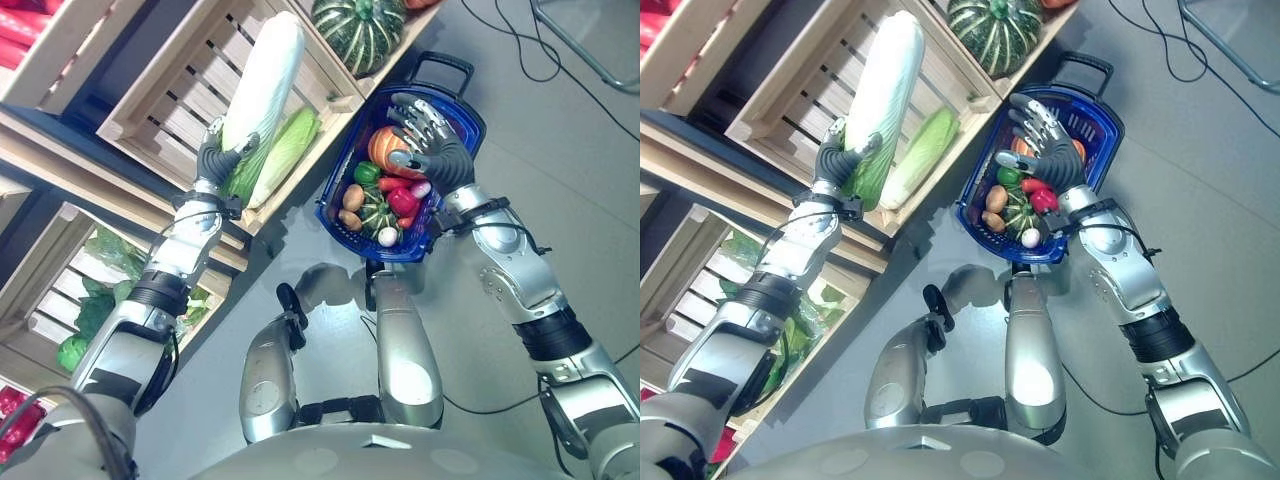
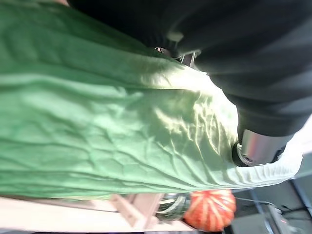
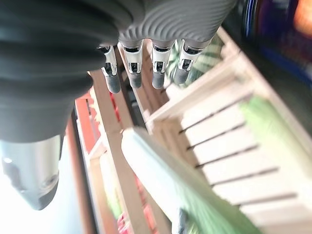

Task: Pick up fruits and vegetables into the basket

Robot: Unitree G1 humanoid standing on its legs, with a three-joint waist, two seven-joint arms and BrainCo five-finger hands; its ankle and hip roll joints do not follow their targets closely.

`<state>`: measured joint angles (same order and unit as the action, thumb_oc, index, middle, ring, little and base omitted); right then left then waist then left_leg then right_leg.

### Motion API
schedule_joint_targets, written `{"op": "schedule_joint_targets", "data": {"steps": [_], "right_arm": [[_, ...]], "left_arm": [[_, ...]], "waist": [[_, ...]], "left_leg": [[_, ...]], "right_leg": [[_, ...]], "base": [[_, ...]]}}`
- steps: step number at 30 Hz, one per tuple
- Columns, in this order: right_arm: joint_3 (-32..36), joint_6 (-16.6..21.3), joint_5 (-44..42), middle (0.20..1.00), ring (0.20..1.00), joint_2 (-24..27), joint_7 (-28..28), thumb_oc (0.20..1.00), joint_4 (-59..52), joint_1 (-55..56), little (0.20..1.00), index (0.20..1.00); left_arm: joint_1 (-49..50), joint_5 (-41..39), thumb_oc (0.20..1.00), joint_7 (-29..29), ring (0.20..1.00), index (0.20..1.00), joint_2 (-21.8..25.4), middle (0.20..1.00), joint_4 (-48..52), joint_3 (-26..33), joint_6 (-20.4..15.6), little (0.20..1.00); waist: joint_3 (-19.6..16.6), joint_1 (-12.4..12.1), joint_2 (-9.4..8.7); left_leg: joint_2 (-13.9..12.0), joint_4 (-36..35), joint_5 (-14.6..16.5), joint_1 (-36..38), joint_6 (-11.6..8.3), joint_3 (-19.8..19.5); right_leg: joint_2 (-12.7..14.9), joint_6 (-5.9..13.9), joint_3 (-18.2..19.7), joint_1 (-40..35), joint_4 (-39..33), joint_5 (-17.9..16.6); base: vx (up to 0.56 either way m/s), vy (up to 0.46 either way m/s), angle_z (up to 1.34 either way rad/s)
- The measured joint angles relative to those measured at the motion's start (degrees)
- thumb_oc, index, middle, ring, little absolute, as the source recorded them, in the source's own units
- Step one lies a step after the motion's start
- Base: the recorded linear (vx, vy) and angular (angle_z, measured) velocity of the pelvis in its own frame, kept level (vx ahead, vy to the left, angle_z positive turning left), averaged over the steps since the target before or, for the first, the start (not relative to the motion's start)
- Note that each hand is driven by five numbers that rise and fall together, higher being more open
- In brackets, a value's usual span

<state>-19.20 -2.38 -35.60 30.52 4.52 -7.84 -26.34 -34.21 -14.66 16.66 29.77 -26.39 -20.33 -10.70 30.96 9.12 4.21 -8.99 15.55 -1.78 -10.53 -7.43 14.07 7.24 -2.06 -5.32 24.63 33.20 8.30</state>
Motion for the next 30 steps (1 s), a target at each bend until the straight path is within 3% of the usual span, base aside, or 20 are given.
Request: {"op": "schedule_joint_targets", "data": {"steps": [7, 17, 22, 26, 30], "right_arm": [[-2.15, -1.73, -10.80, 1.000, 1.000, -4.64, 4.57, 1.000, 0.16, -2.29, 1.000, 1.000], [-6.30, 0.80, -17.56, 1.000, 1.000, -9.76, 13.01, 1.000, 2.69, -7.69, 1.000, 1.000], [-6.24, 2.79, -23.34, 1.000, 1.000, -10.30, 15.93, 1.000, 5.76, -8.04, 1.000, 1.000], [-6.31, 2.98, -25.32, 1.000, 1.000, -12.08, 18.67, 1.000, 8.83, -8.04, 1.000, 1.000], [-6.30, 2.85, -27.60, 1.000, 1.000, -13.25, 19.85, 1.000, 10.02, -8.38, 1.000, 1.000]], "left_arm": [[-0.28, 8.07, 0.200, 2.97, 0.200, 0.200, 0.03, 0.200, 3.05, -0.17, -0.88, 0.200], [-2.43, 15.62, 0.200, 8.73, 0.200, 0.200, 0.20, 0.200, 6.19, -4.17, -0.56, 0.200], [-2.80, 20.07, 0.200, 10.53, 0.200, 0.200, 0.27, 0.200, 7.27, -5.08, 0.96, 0.200], [-4.32, 25.55, 0.200, 11.52, 0.200, 0.200, 1.24, 0.200, 7.66, -8.32, 2.12, 0.200], [-5.88, 31.09, 0.200, 12.97, 0.200, 0.200, 1.61, 0.200, 7.79, -10.58, 2.20, 0.200]], "waist": [[-0.02, -2.28, -0.02], [-0.29, -5.83, -0.52], [-0.90, -6.38, -1.72], [-2.28, -7.17, -4.28], [-2.86, -7.49, -5.32]], "left_leg": [[-0.19, 0.12, -0.03, 0.92, -0.06, -1.89], [-0.96, 0.30, 0.18, 2.34, -0.03, -3.88], [-0.98, 0.25, 0.25, 2.50, 0.01, -4.92], [-0.97, 0.31, 0.46, 2.50, -0.14, -4.89], [-0.92, 0.38, 0.64, 2.52, 0.04, -5.00]], "right_leg": [[0.09, 0.02, -1.76, -2.90, -1.19, -0.01], [-0.07, 0.01, -4.30, -6.94, -3.10, -0.05], [-0.07, 0.15, -5.26, -8.29, -4.15, -0.13], [-0.05, 0.18, -5.29, -8.46, -4.49, -0.14], [-0.02, 0.52, -5.51, -9.05, -5.25, -0.39]], "base": [[0.01, -0.114, 0.12], [0.02, -0.074, 0.12], [0.01, -0.055, 0.11], [0.01, -0.016, 0.00], [0.01, -0.007, 0.02]]}}
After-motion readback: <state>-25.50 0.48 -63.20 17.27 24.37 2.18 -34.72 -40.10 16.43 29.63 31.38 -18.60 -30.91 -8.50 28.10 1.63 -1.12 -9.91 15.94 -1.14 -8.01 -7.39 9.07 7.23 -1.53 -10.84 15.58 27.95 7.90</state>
